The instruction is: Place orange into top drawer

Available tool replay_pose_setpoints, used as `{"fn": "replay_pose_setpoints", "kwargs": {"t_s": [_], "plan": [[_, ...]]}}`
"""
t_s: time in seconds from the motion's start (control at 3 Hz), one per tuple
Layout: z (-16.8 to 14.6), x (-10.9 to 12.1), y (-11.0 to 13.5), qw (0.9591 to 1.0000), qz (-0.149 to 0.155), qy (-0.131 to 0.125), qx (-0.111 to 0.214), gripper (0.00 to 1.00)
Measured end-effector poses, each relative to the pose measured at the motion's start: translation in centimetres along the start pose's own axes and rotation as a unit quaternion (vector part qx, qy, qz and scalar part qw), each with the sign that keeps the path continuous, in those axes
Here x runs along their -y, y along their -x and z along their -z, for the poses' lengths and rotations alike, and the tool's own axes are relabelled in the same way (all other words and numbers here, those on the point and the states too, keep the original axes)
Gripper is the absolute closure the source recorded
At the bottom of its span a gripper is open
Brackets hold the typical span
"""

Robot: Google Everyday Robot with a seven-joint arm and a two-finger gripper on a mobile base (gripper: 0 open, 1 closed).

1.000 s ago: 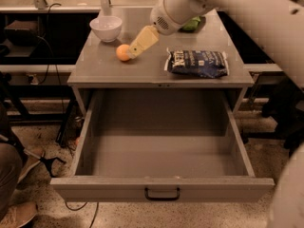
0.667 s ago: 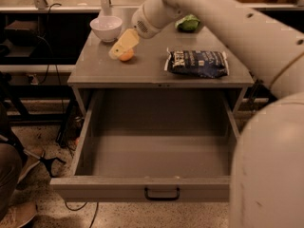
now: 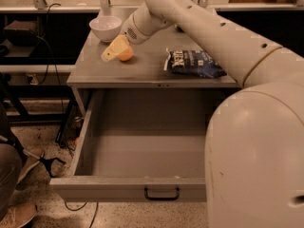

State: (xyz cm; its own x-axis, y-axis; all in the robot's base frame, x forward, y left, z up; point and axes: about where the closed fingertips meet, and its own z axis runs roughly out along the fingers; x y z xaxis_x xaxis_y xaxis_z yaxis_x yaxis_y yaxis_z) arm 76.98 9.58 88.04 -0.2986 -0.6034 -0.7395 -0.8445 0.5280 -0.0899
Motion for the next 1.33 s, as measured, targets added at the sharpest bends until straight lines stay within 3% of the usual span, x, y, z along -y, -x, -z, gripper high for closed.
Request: {"fn": "replay_pose_setpoints", "kwargs": {"t_s": [0.33,1.33], "plan": [[-1.1,0.6,-0.5,0.9999,-0.011,-0.001,0.002,0.00],[-2.9,0.2,-1.1,0.9995,-0.021,0.022,0.012,0.72]]}}
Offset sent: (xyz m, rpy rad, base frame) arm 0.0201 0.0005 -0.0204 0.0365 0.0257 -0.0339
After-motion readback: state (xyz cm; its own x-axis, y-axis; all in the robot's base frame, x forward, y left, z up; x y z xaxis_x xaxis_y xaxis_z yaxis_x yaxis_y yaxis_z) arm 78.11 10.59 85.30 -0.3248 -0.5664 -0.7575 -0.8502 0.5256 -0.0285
